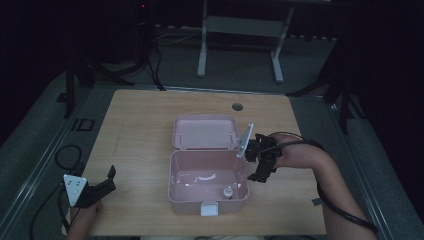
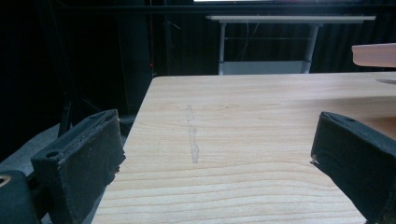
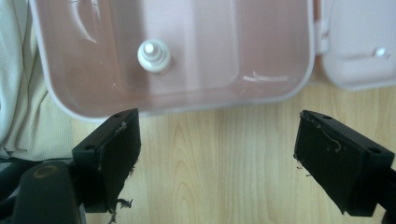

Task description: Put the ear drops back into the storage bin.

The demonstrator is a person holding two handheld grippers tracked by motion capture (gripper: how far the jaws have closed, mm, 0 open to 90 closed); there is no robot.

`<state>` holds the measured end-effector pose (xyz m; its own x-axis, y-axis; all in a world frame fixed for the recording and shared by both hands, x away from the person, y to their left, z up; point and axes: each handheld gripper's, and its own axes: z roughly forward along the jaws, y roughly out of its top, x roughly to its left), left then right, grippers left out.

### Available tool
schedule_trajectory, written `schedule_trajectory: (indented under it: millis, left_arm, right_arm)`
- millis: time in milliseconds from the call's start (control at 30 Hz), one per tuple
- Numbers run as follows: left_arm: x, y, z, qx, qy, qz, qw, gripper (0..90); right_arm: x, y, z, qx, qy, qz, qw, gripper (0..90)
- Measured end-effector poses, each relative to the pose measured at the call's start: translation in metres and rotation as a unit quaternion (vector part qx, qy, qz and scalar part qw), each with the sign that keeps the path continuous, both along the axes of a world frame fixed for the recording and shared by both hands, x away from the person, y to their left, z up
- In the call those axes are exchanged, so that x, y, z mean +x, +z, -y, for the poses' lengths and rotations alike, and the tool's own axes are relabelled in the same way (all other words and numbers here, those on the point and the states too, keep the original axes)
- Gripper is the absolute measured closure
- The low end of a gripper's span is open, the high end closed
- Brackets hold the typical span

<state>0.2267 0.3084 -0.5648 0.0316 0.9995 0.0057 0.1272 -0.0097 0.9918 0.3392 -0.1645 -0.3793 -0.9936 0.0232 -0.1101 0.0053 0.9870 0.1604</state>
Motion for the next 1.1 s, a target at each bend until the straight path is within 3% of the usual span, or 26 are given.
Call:
schedule_trajectory:
  millis: [300,567,733,933,1100]
  left_arm:
    - [0.000,0.000,0.000,0.001,0.000,0.000,1.0000,2.4]
    - [0.000,0.000,0.000,0.001,0.001,0.000,1.0000,2.4]
    - [0.000,0.000,0.000,0.001,0.001,-0.001,1.0000,2.4]
    - [0.000,0.000,0.000,0.000,0.000,0.000,1.0000,2.4]
    - [0.000,0.000,0.000,0.000,0.000,0.000,1.0000,2.3]
  right_arm:
    - [0.005,-0.026,0.026,0.015,-0.037,-0.015,0.9991,14.3]
    - [0.008,-0.056,0.051,0.041,-0.073,-0.018,0.9963,14.3]
    - [0.009,-0.075,0.062,0.060,-0.095,-0.018,0.9935,14.3]
    - [0.008,-0.095,0.070,0.083,-0.115,-0.002,0.9899,14.2]
    - [0.005,-0.109,0.078,0.110,-0.133,0.006,0.9850,14.3]
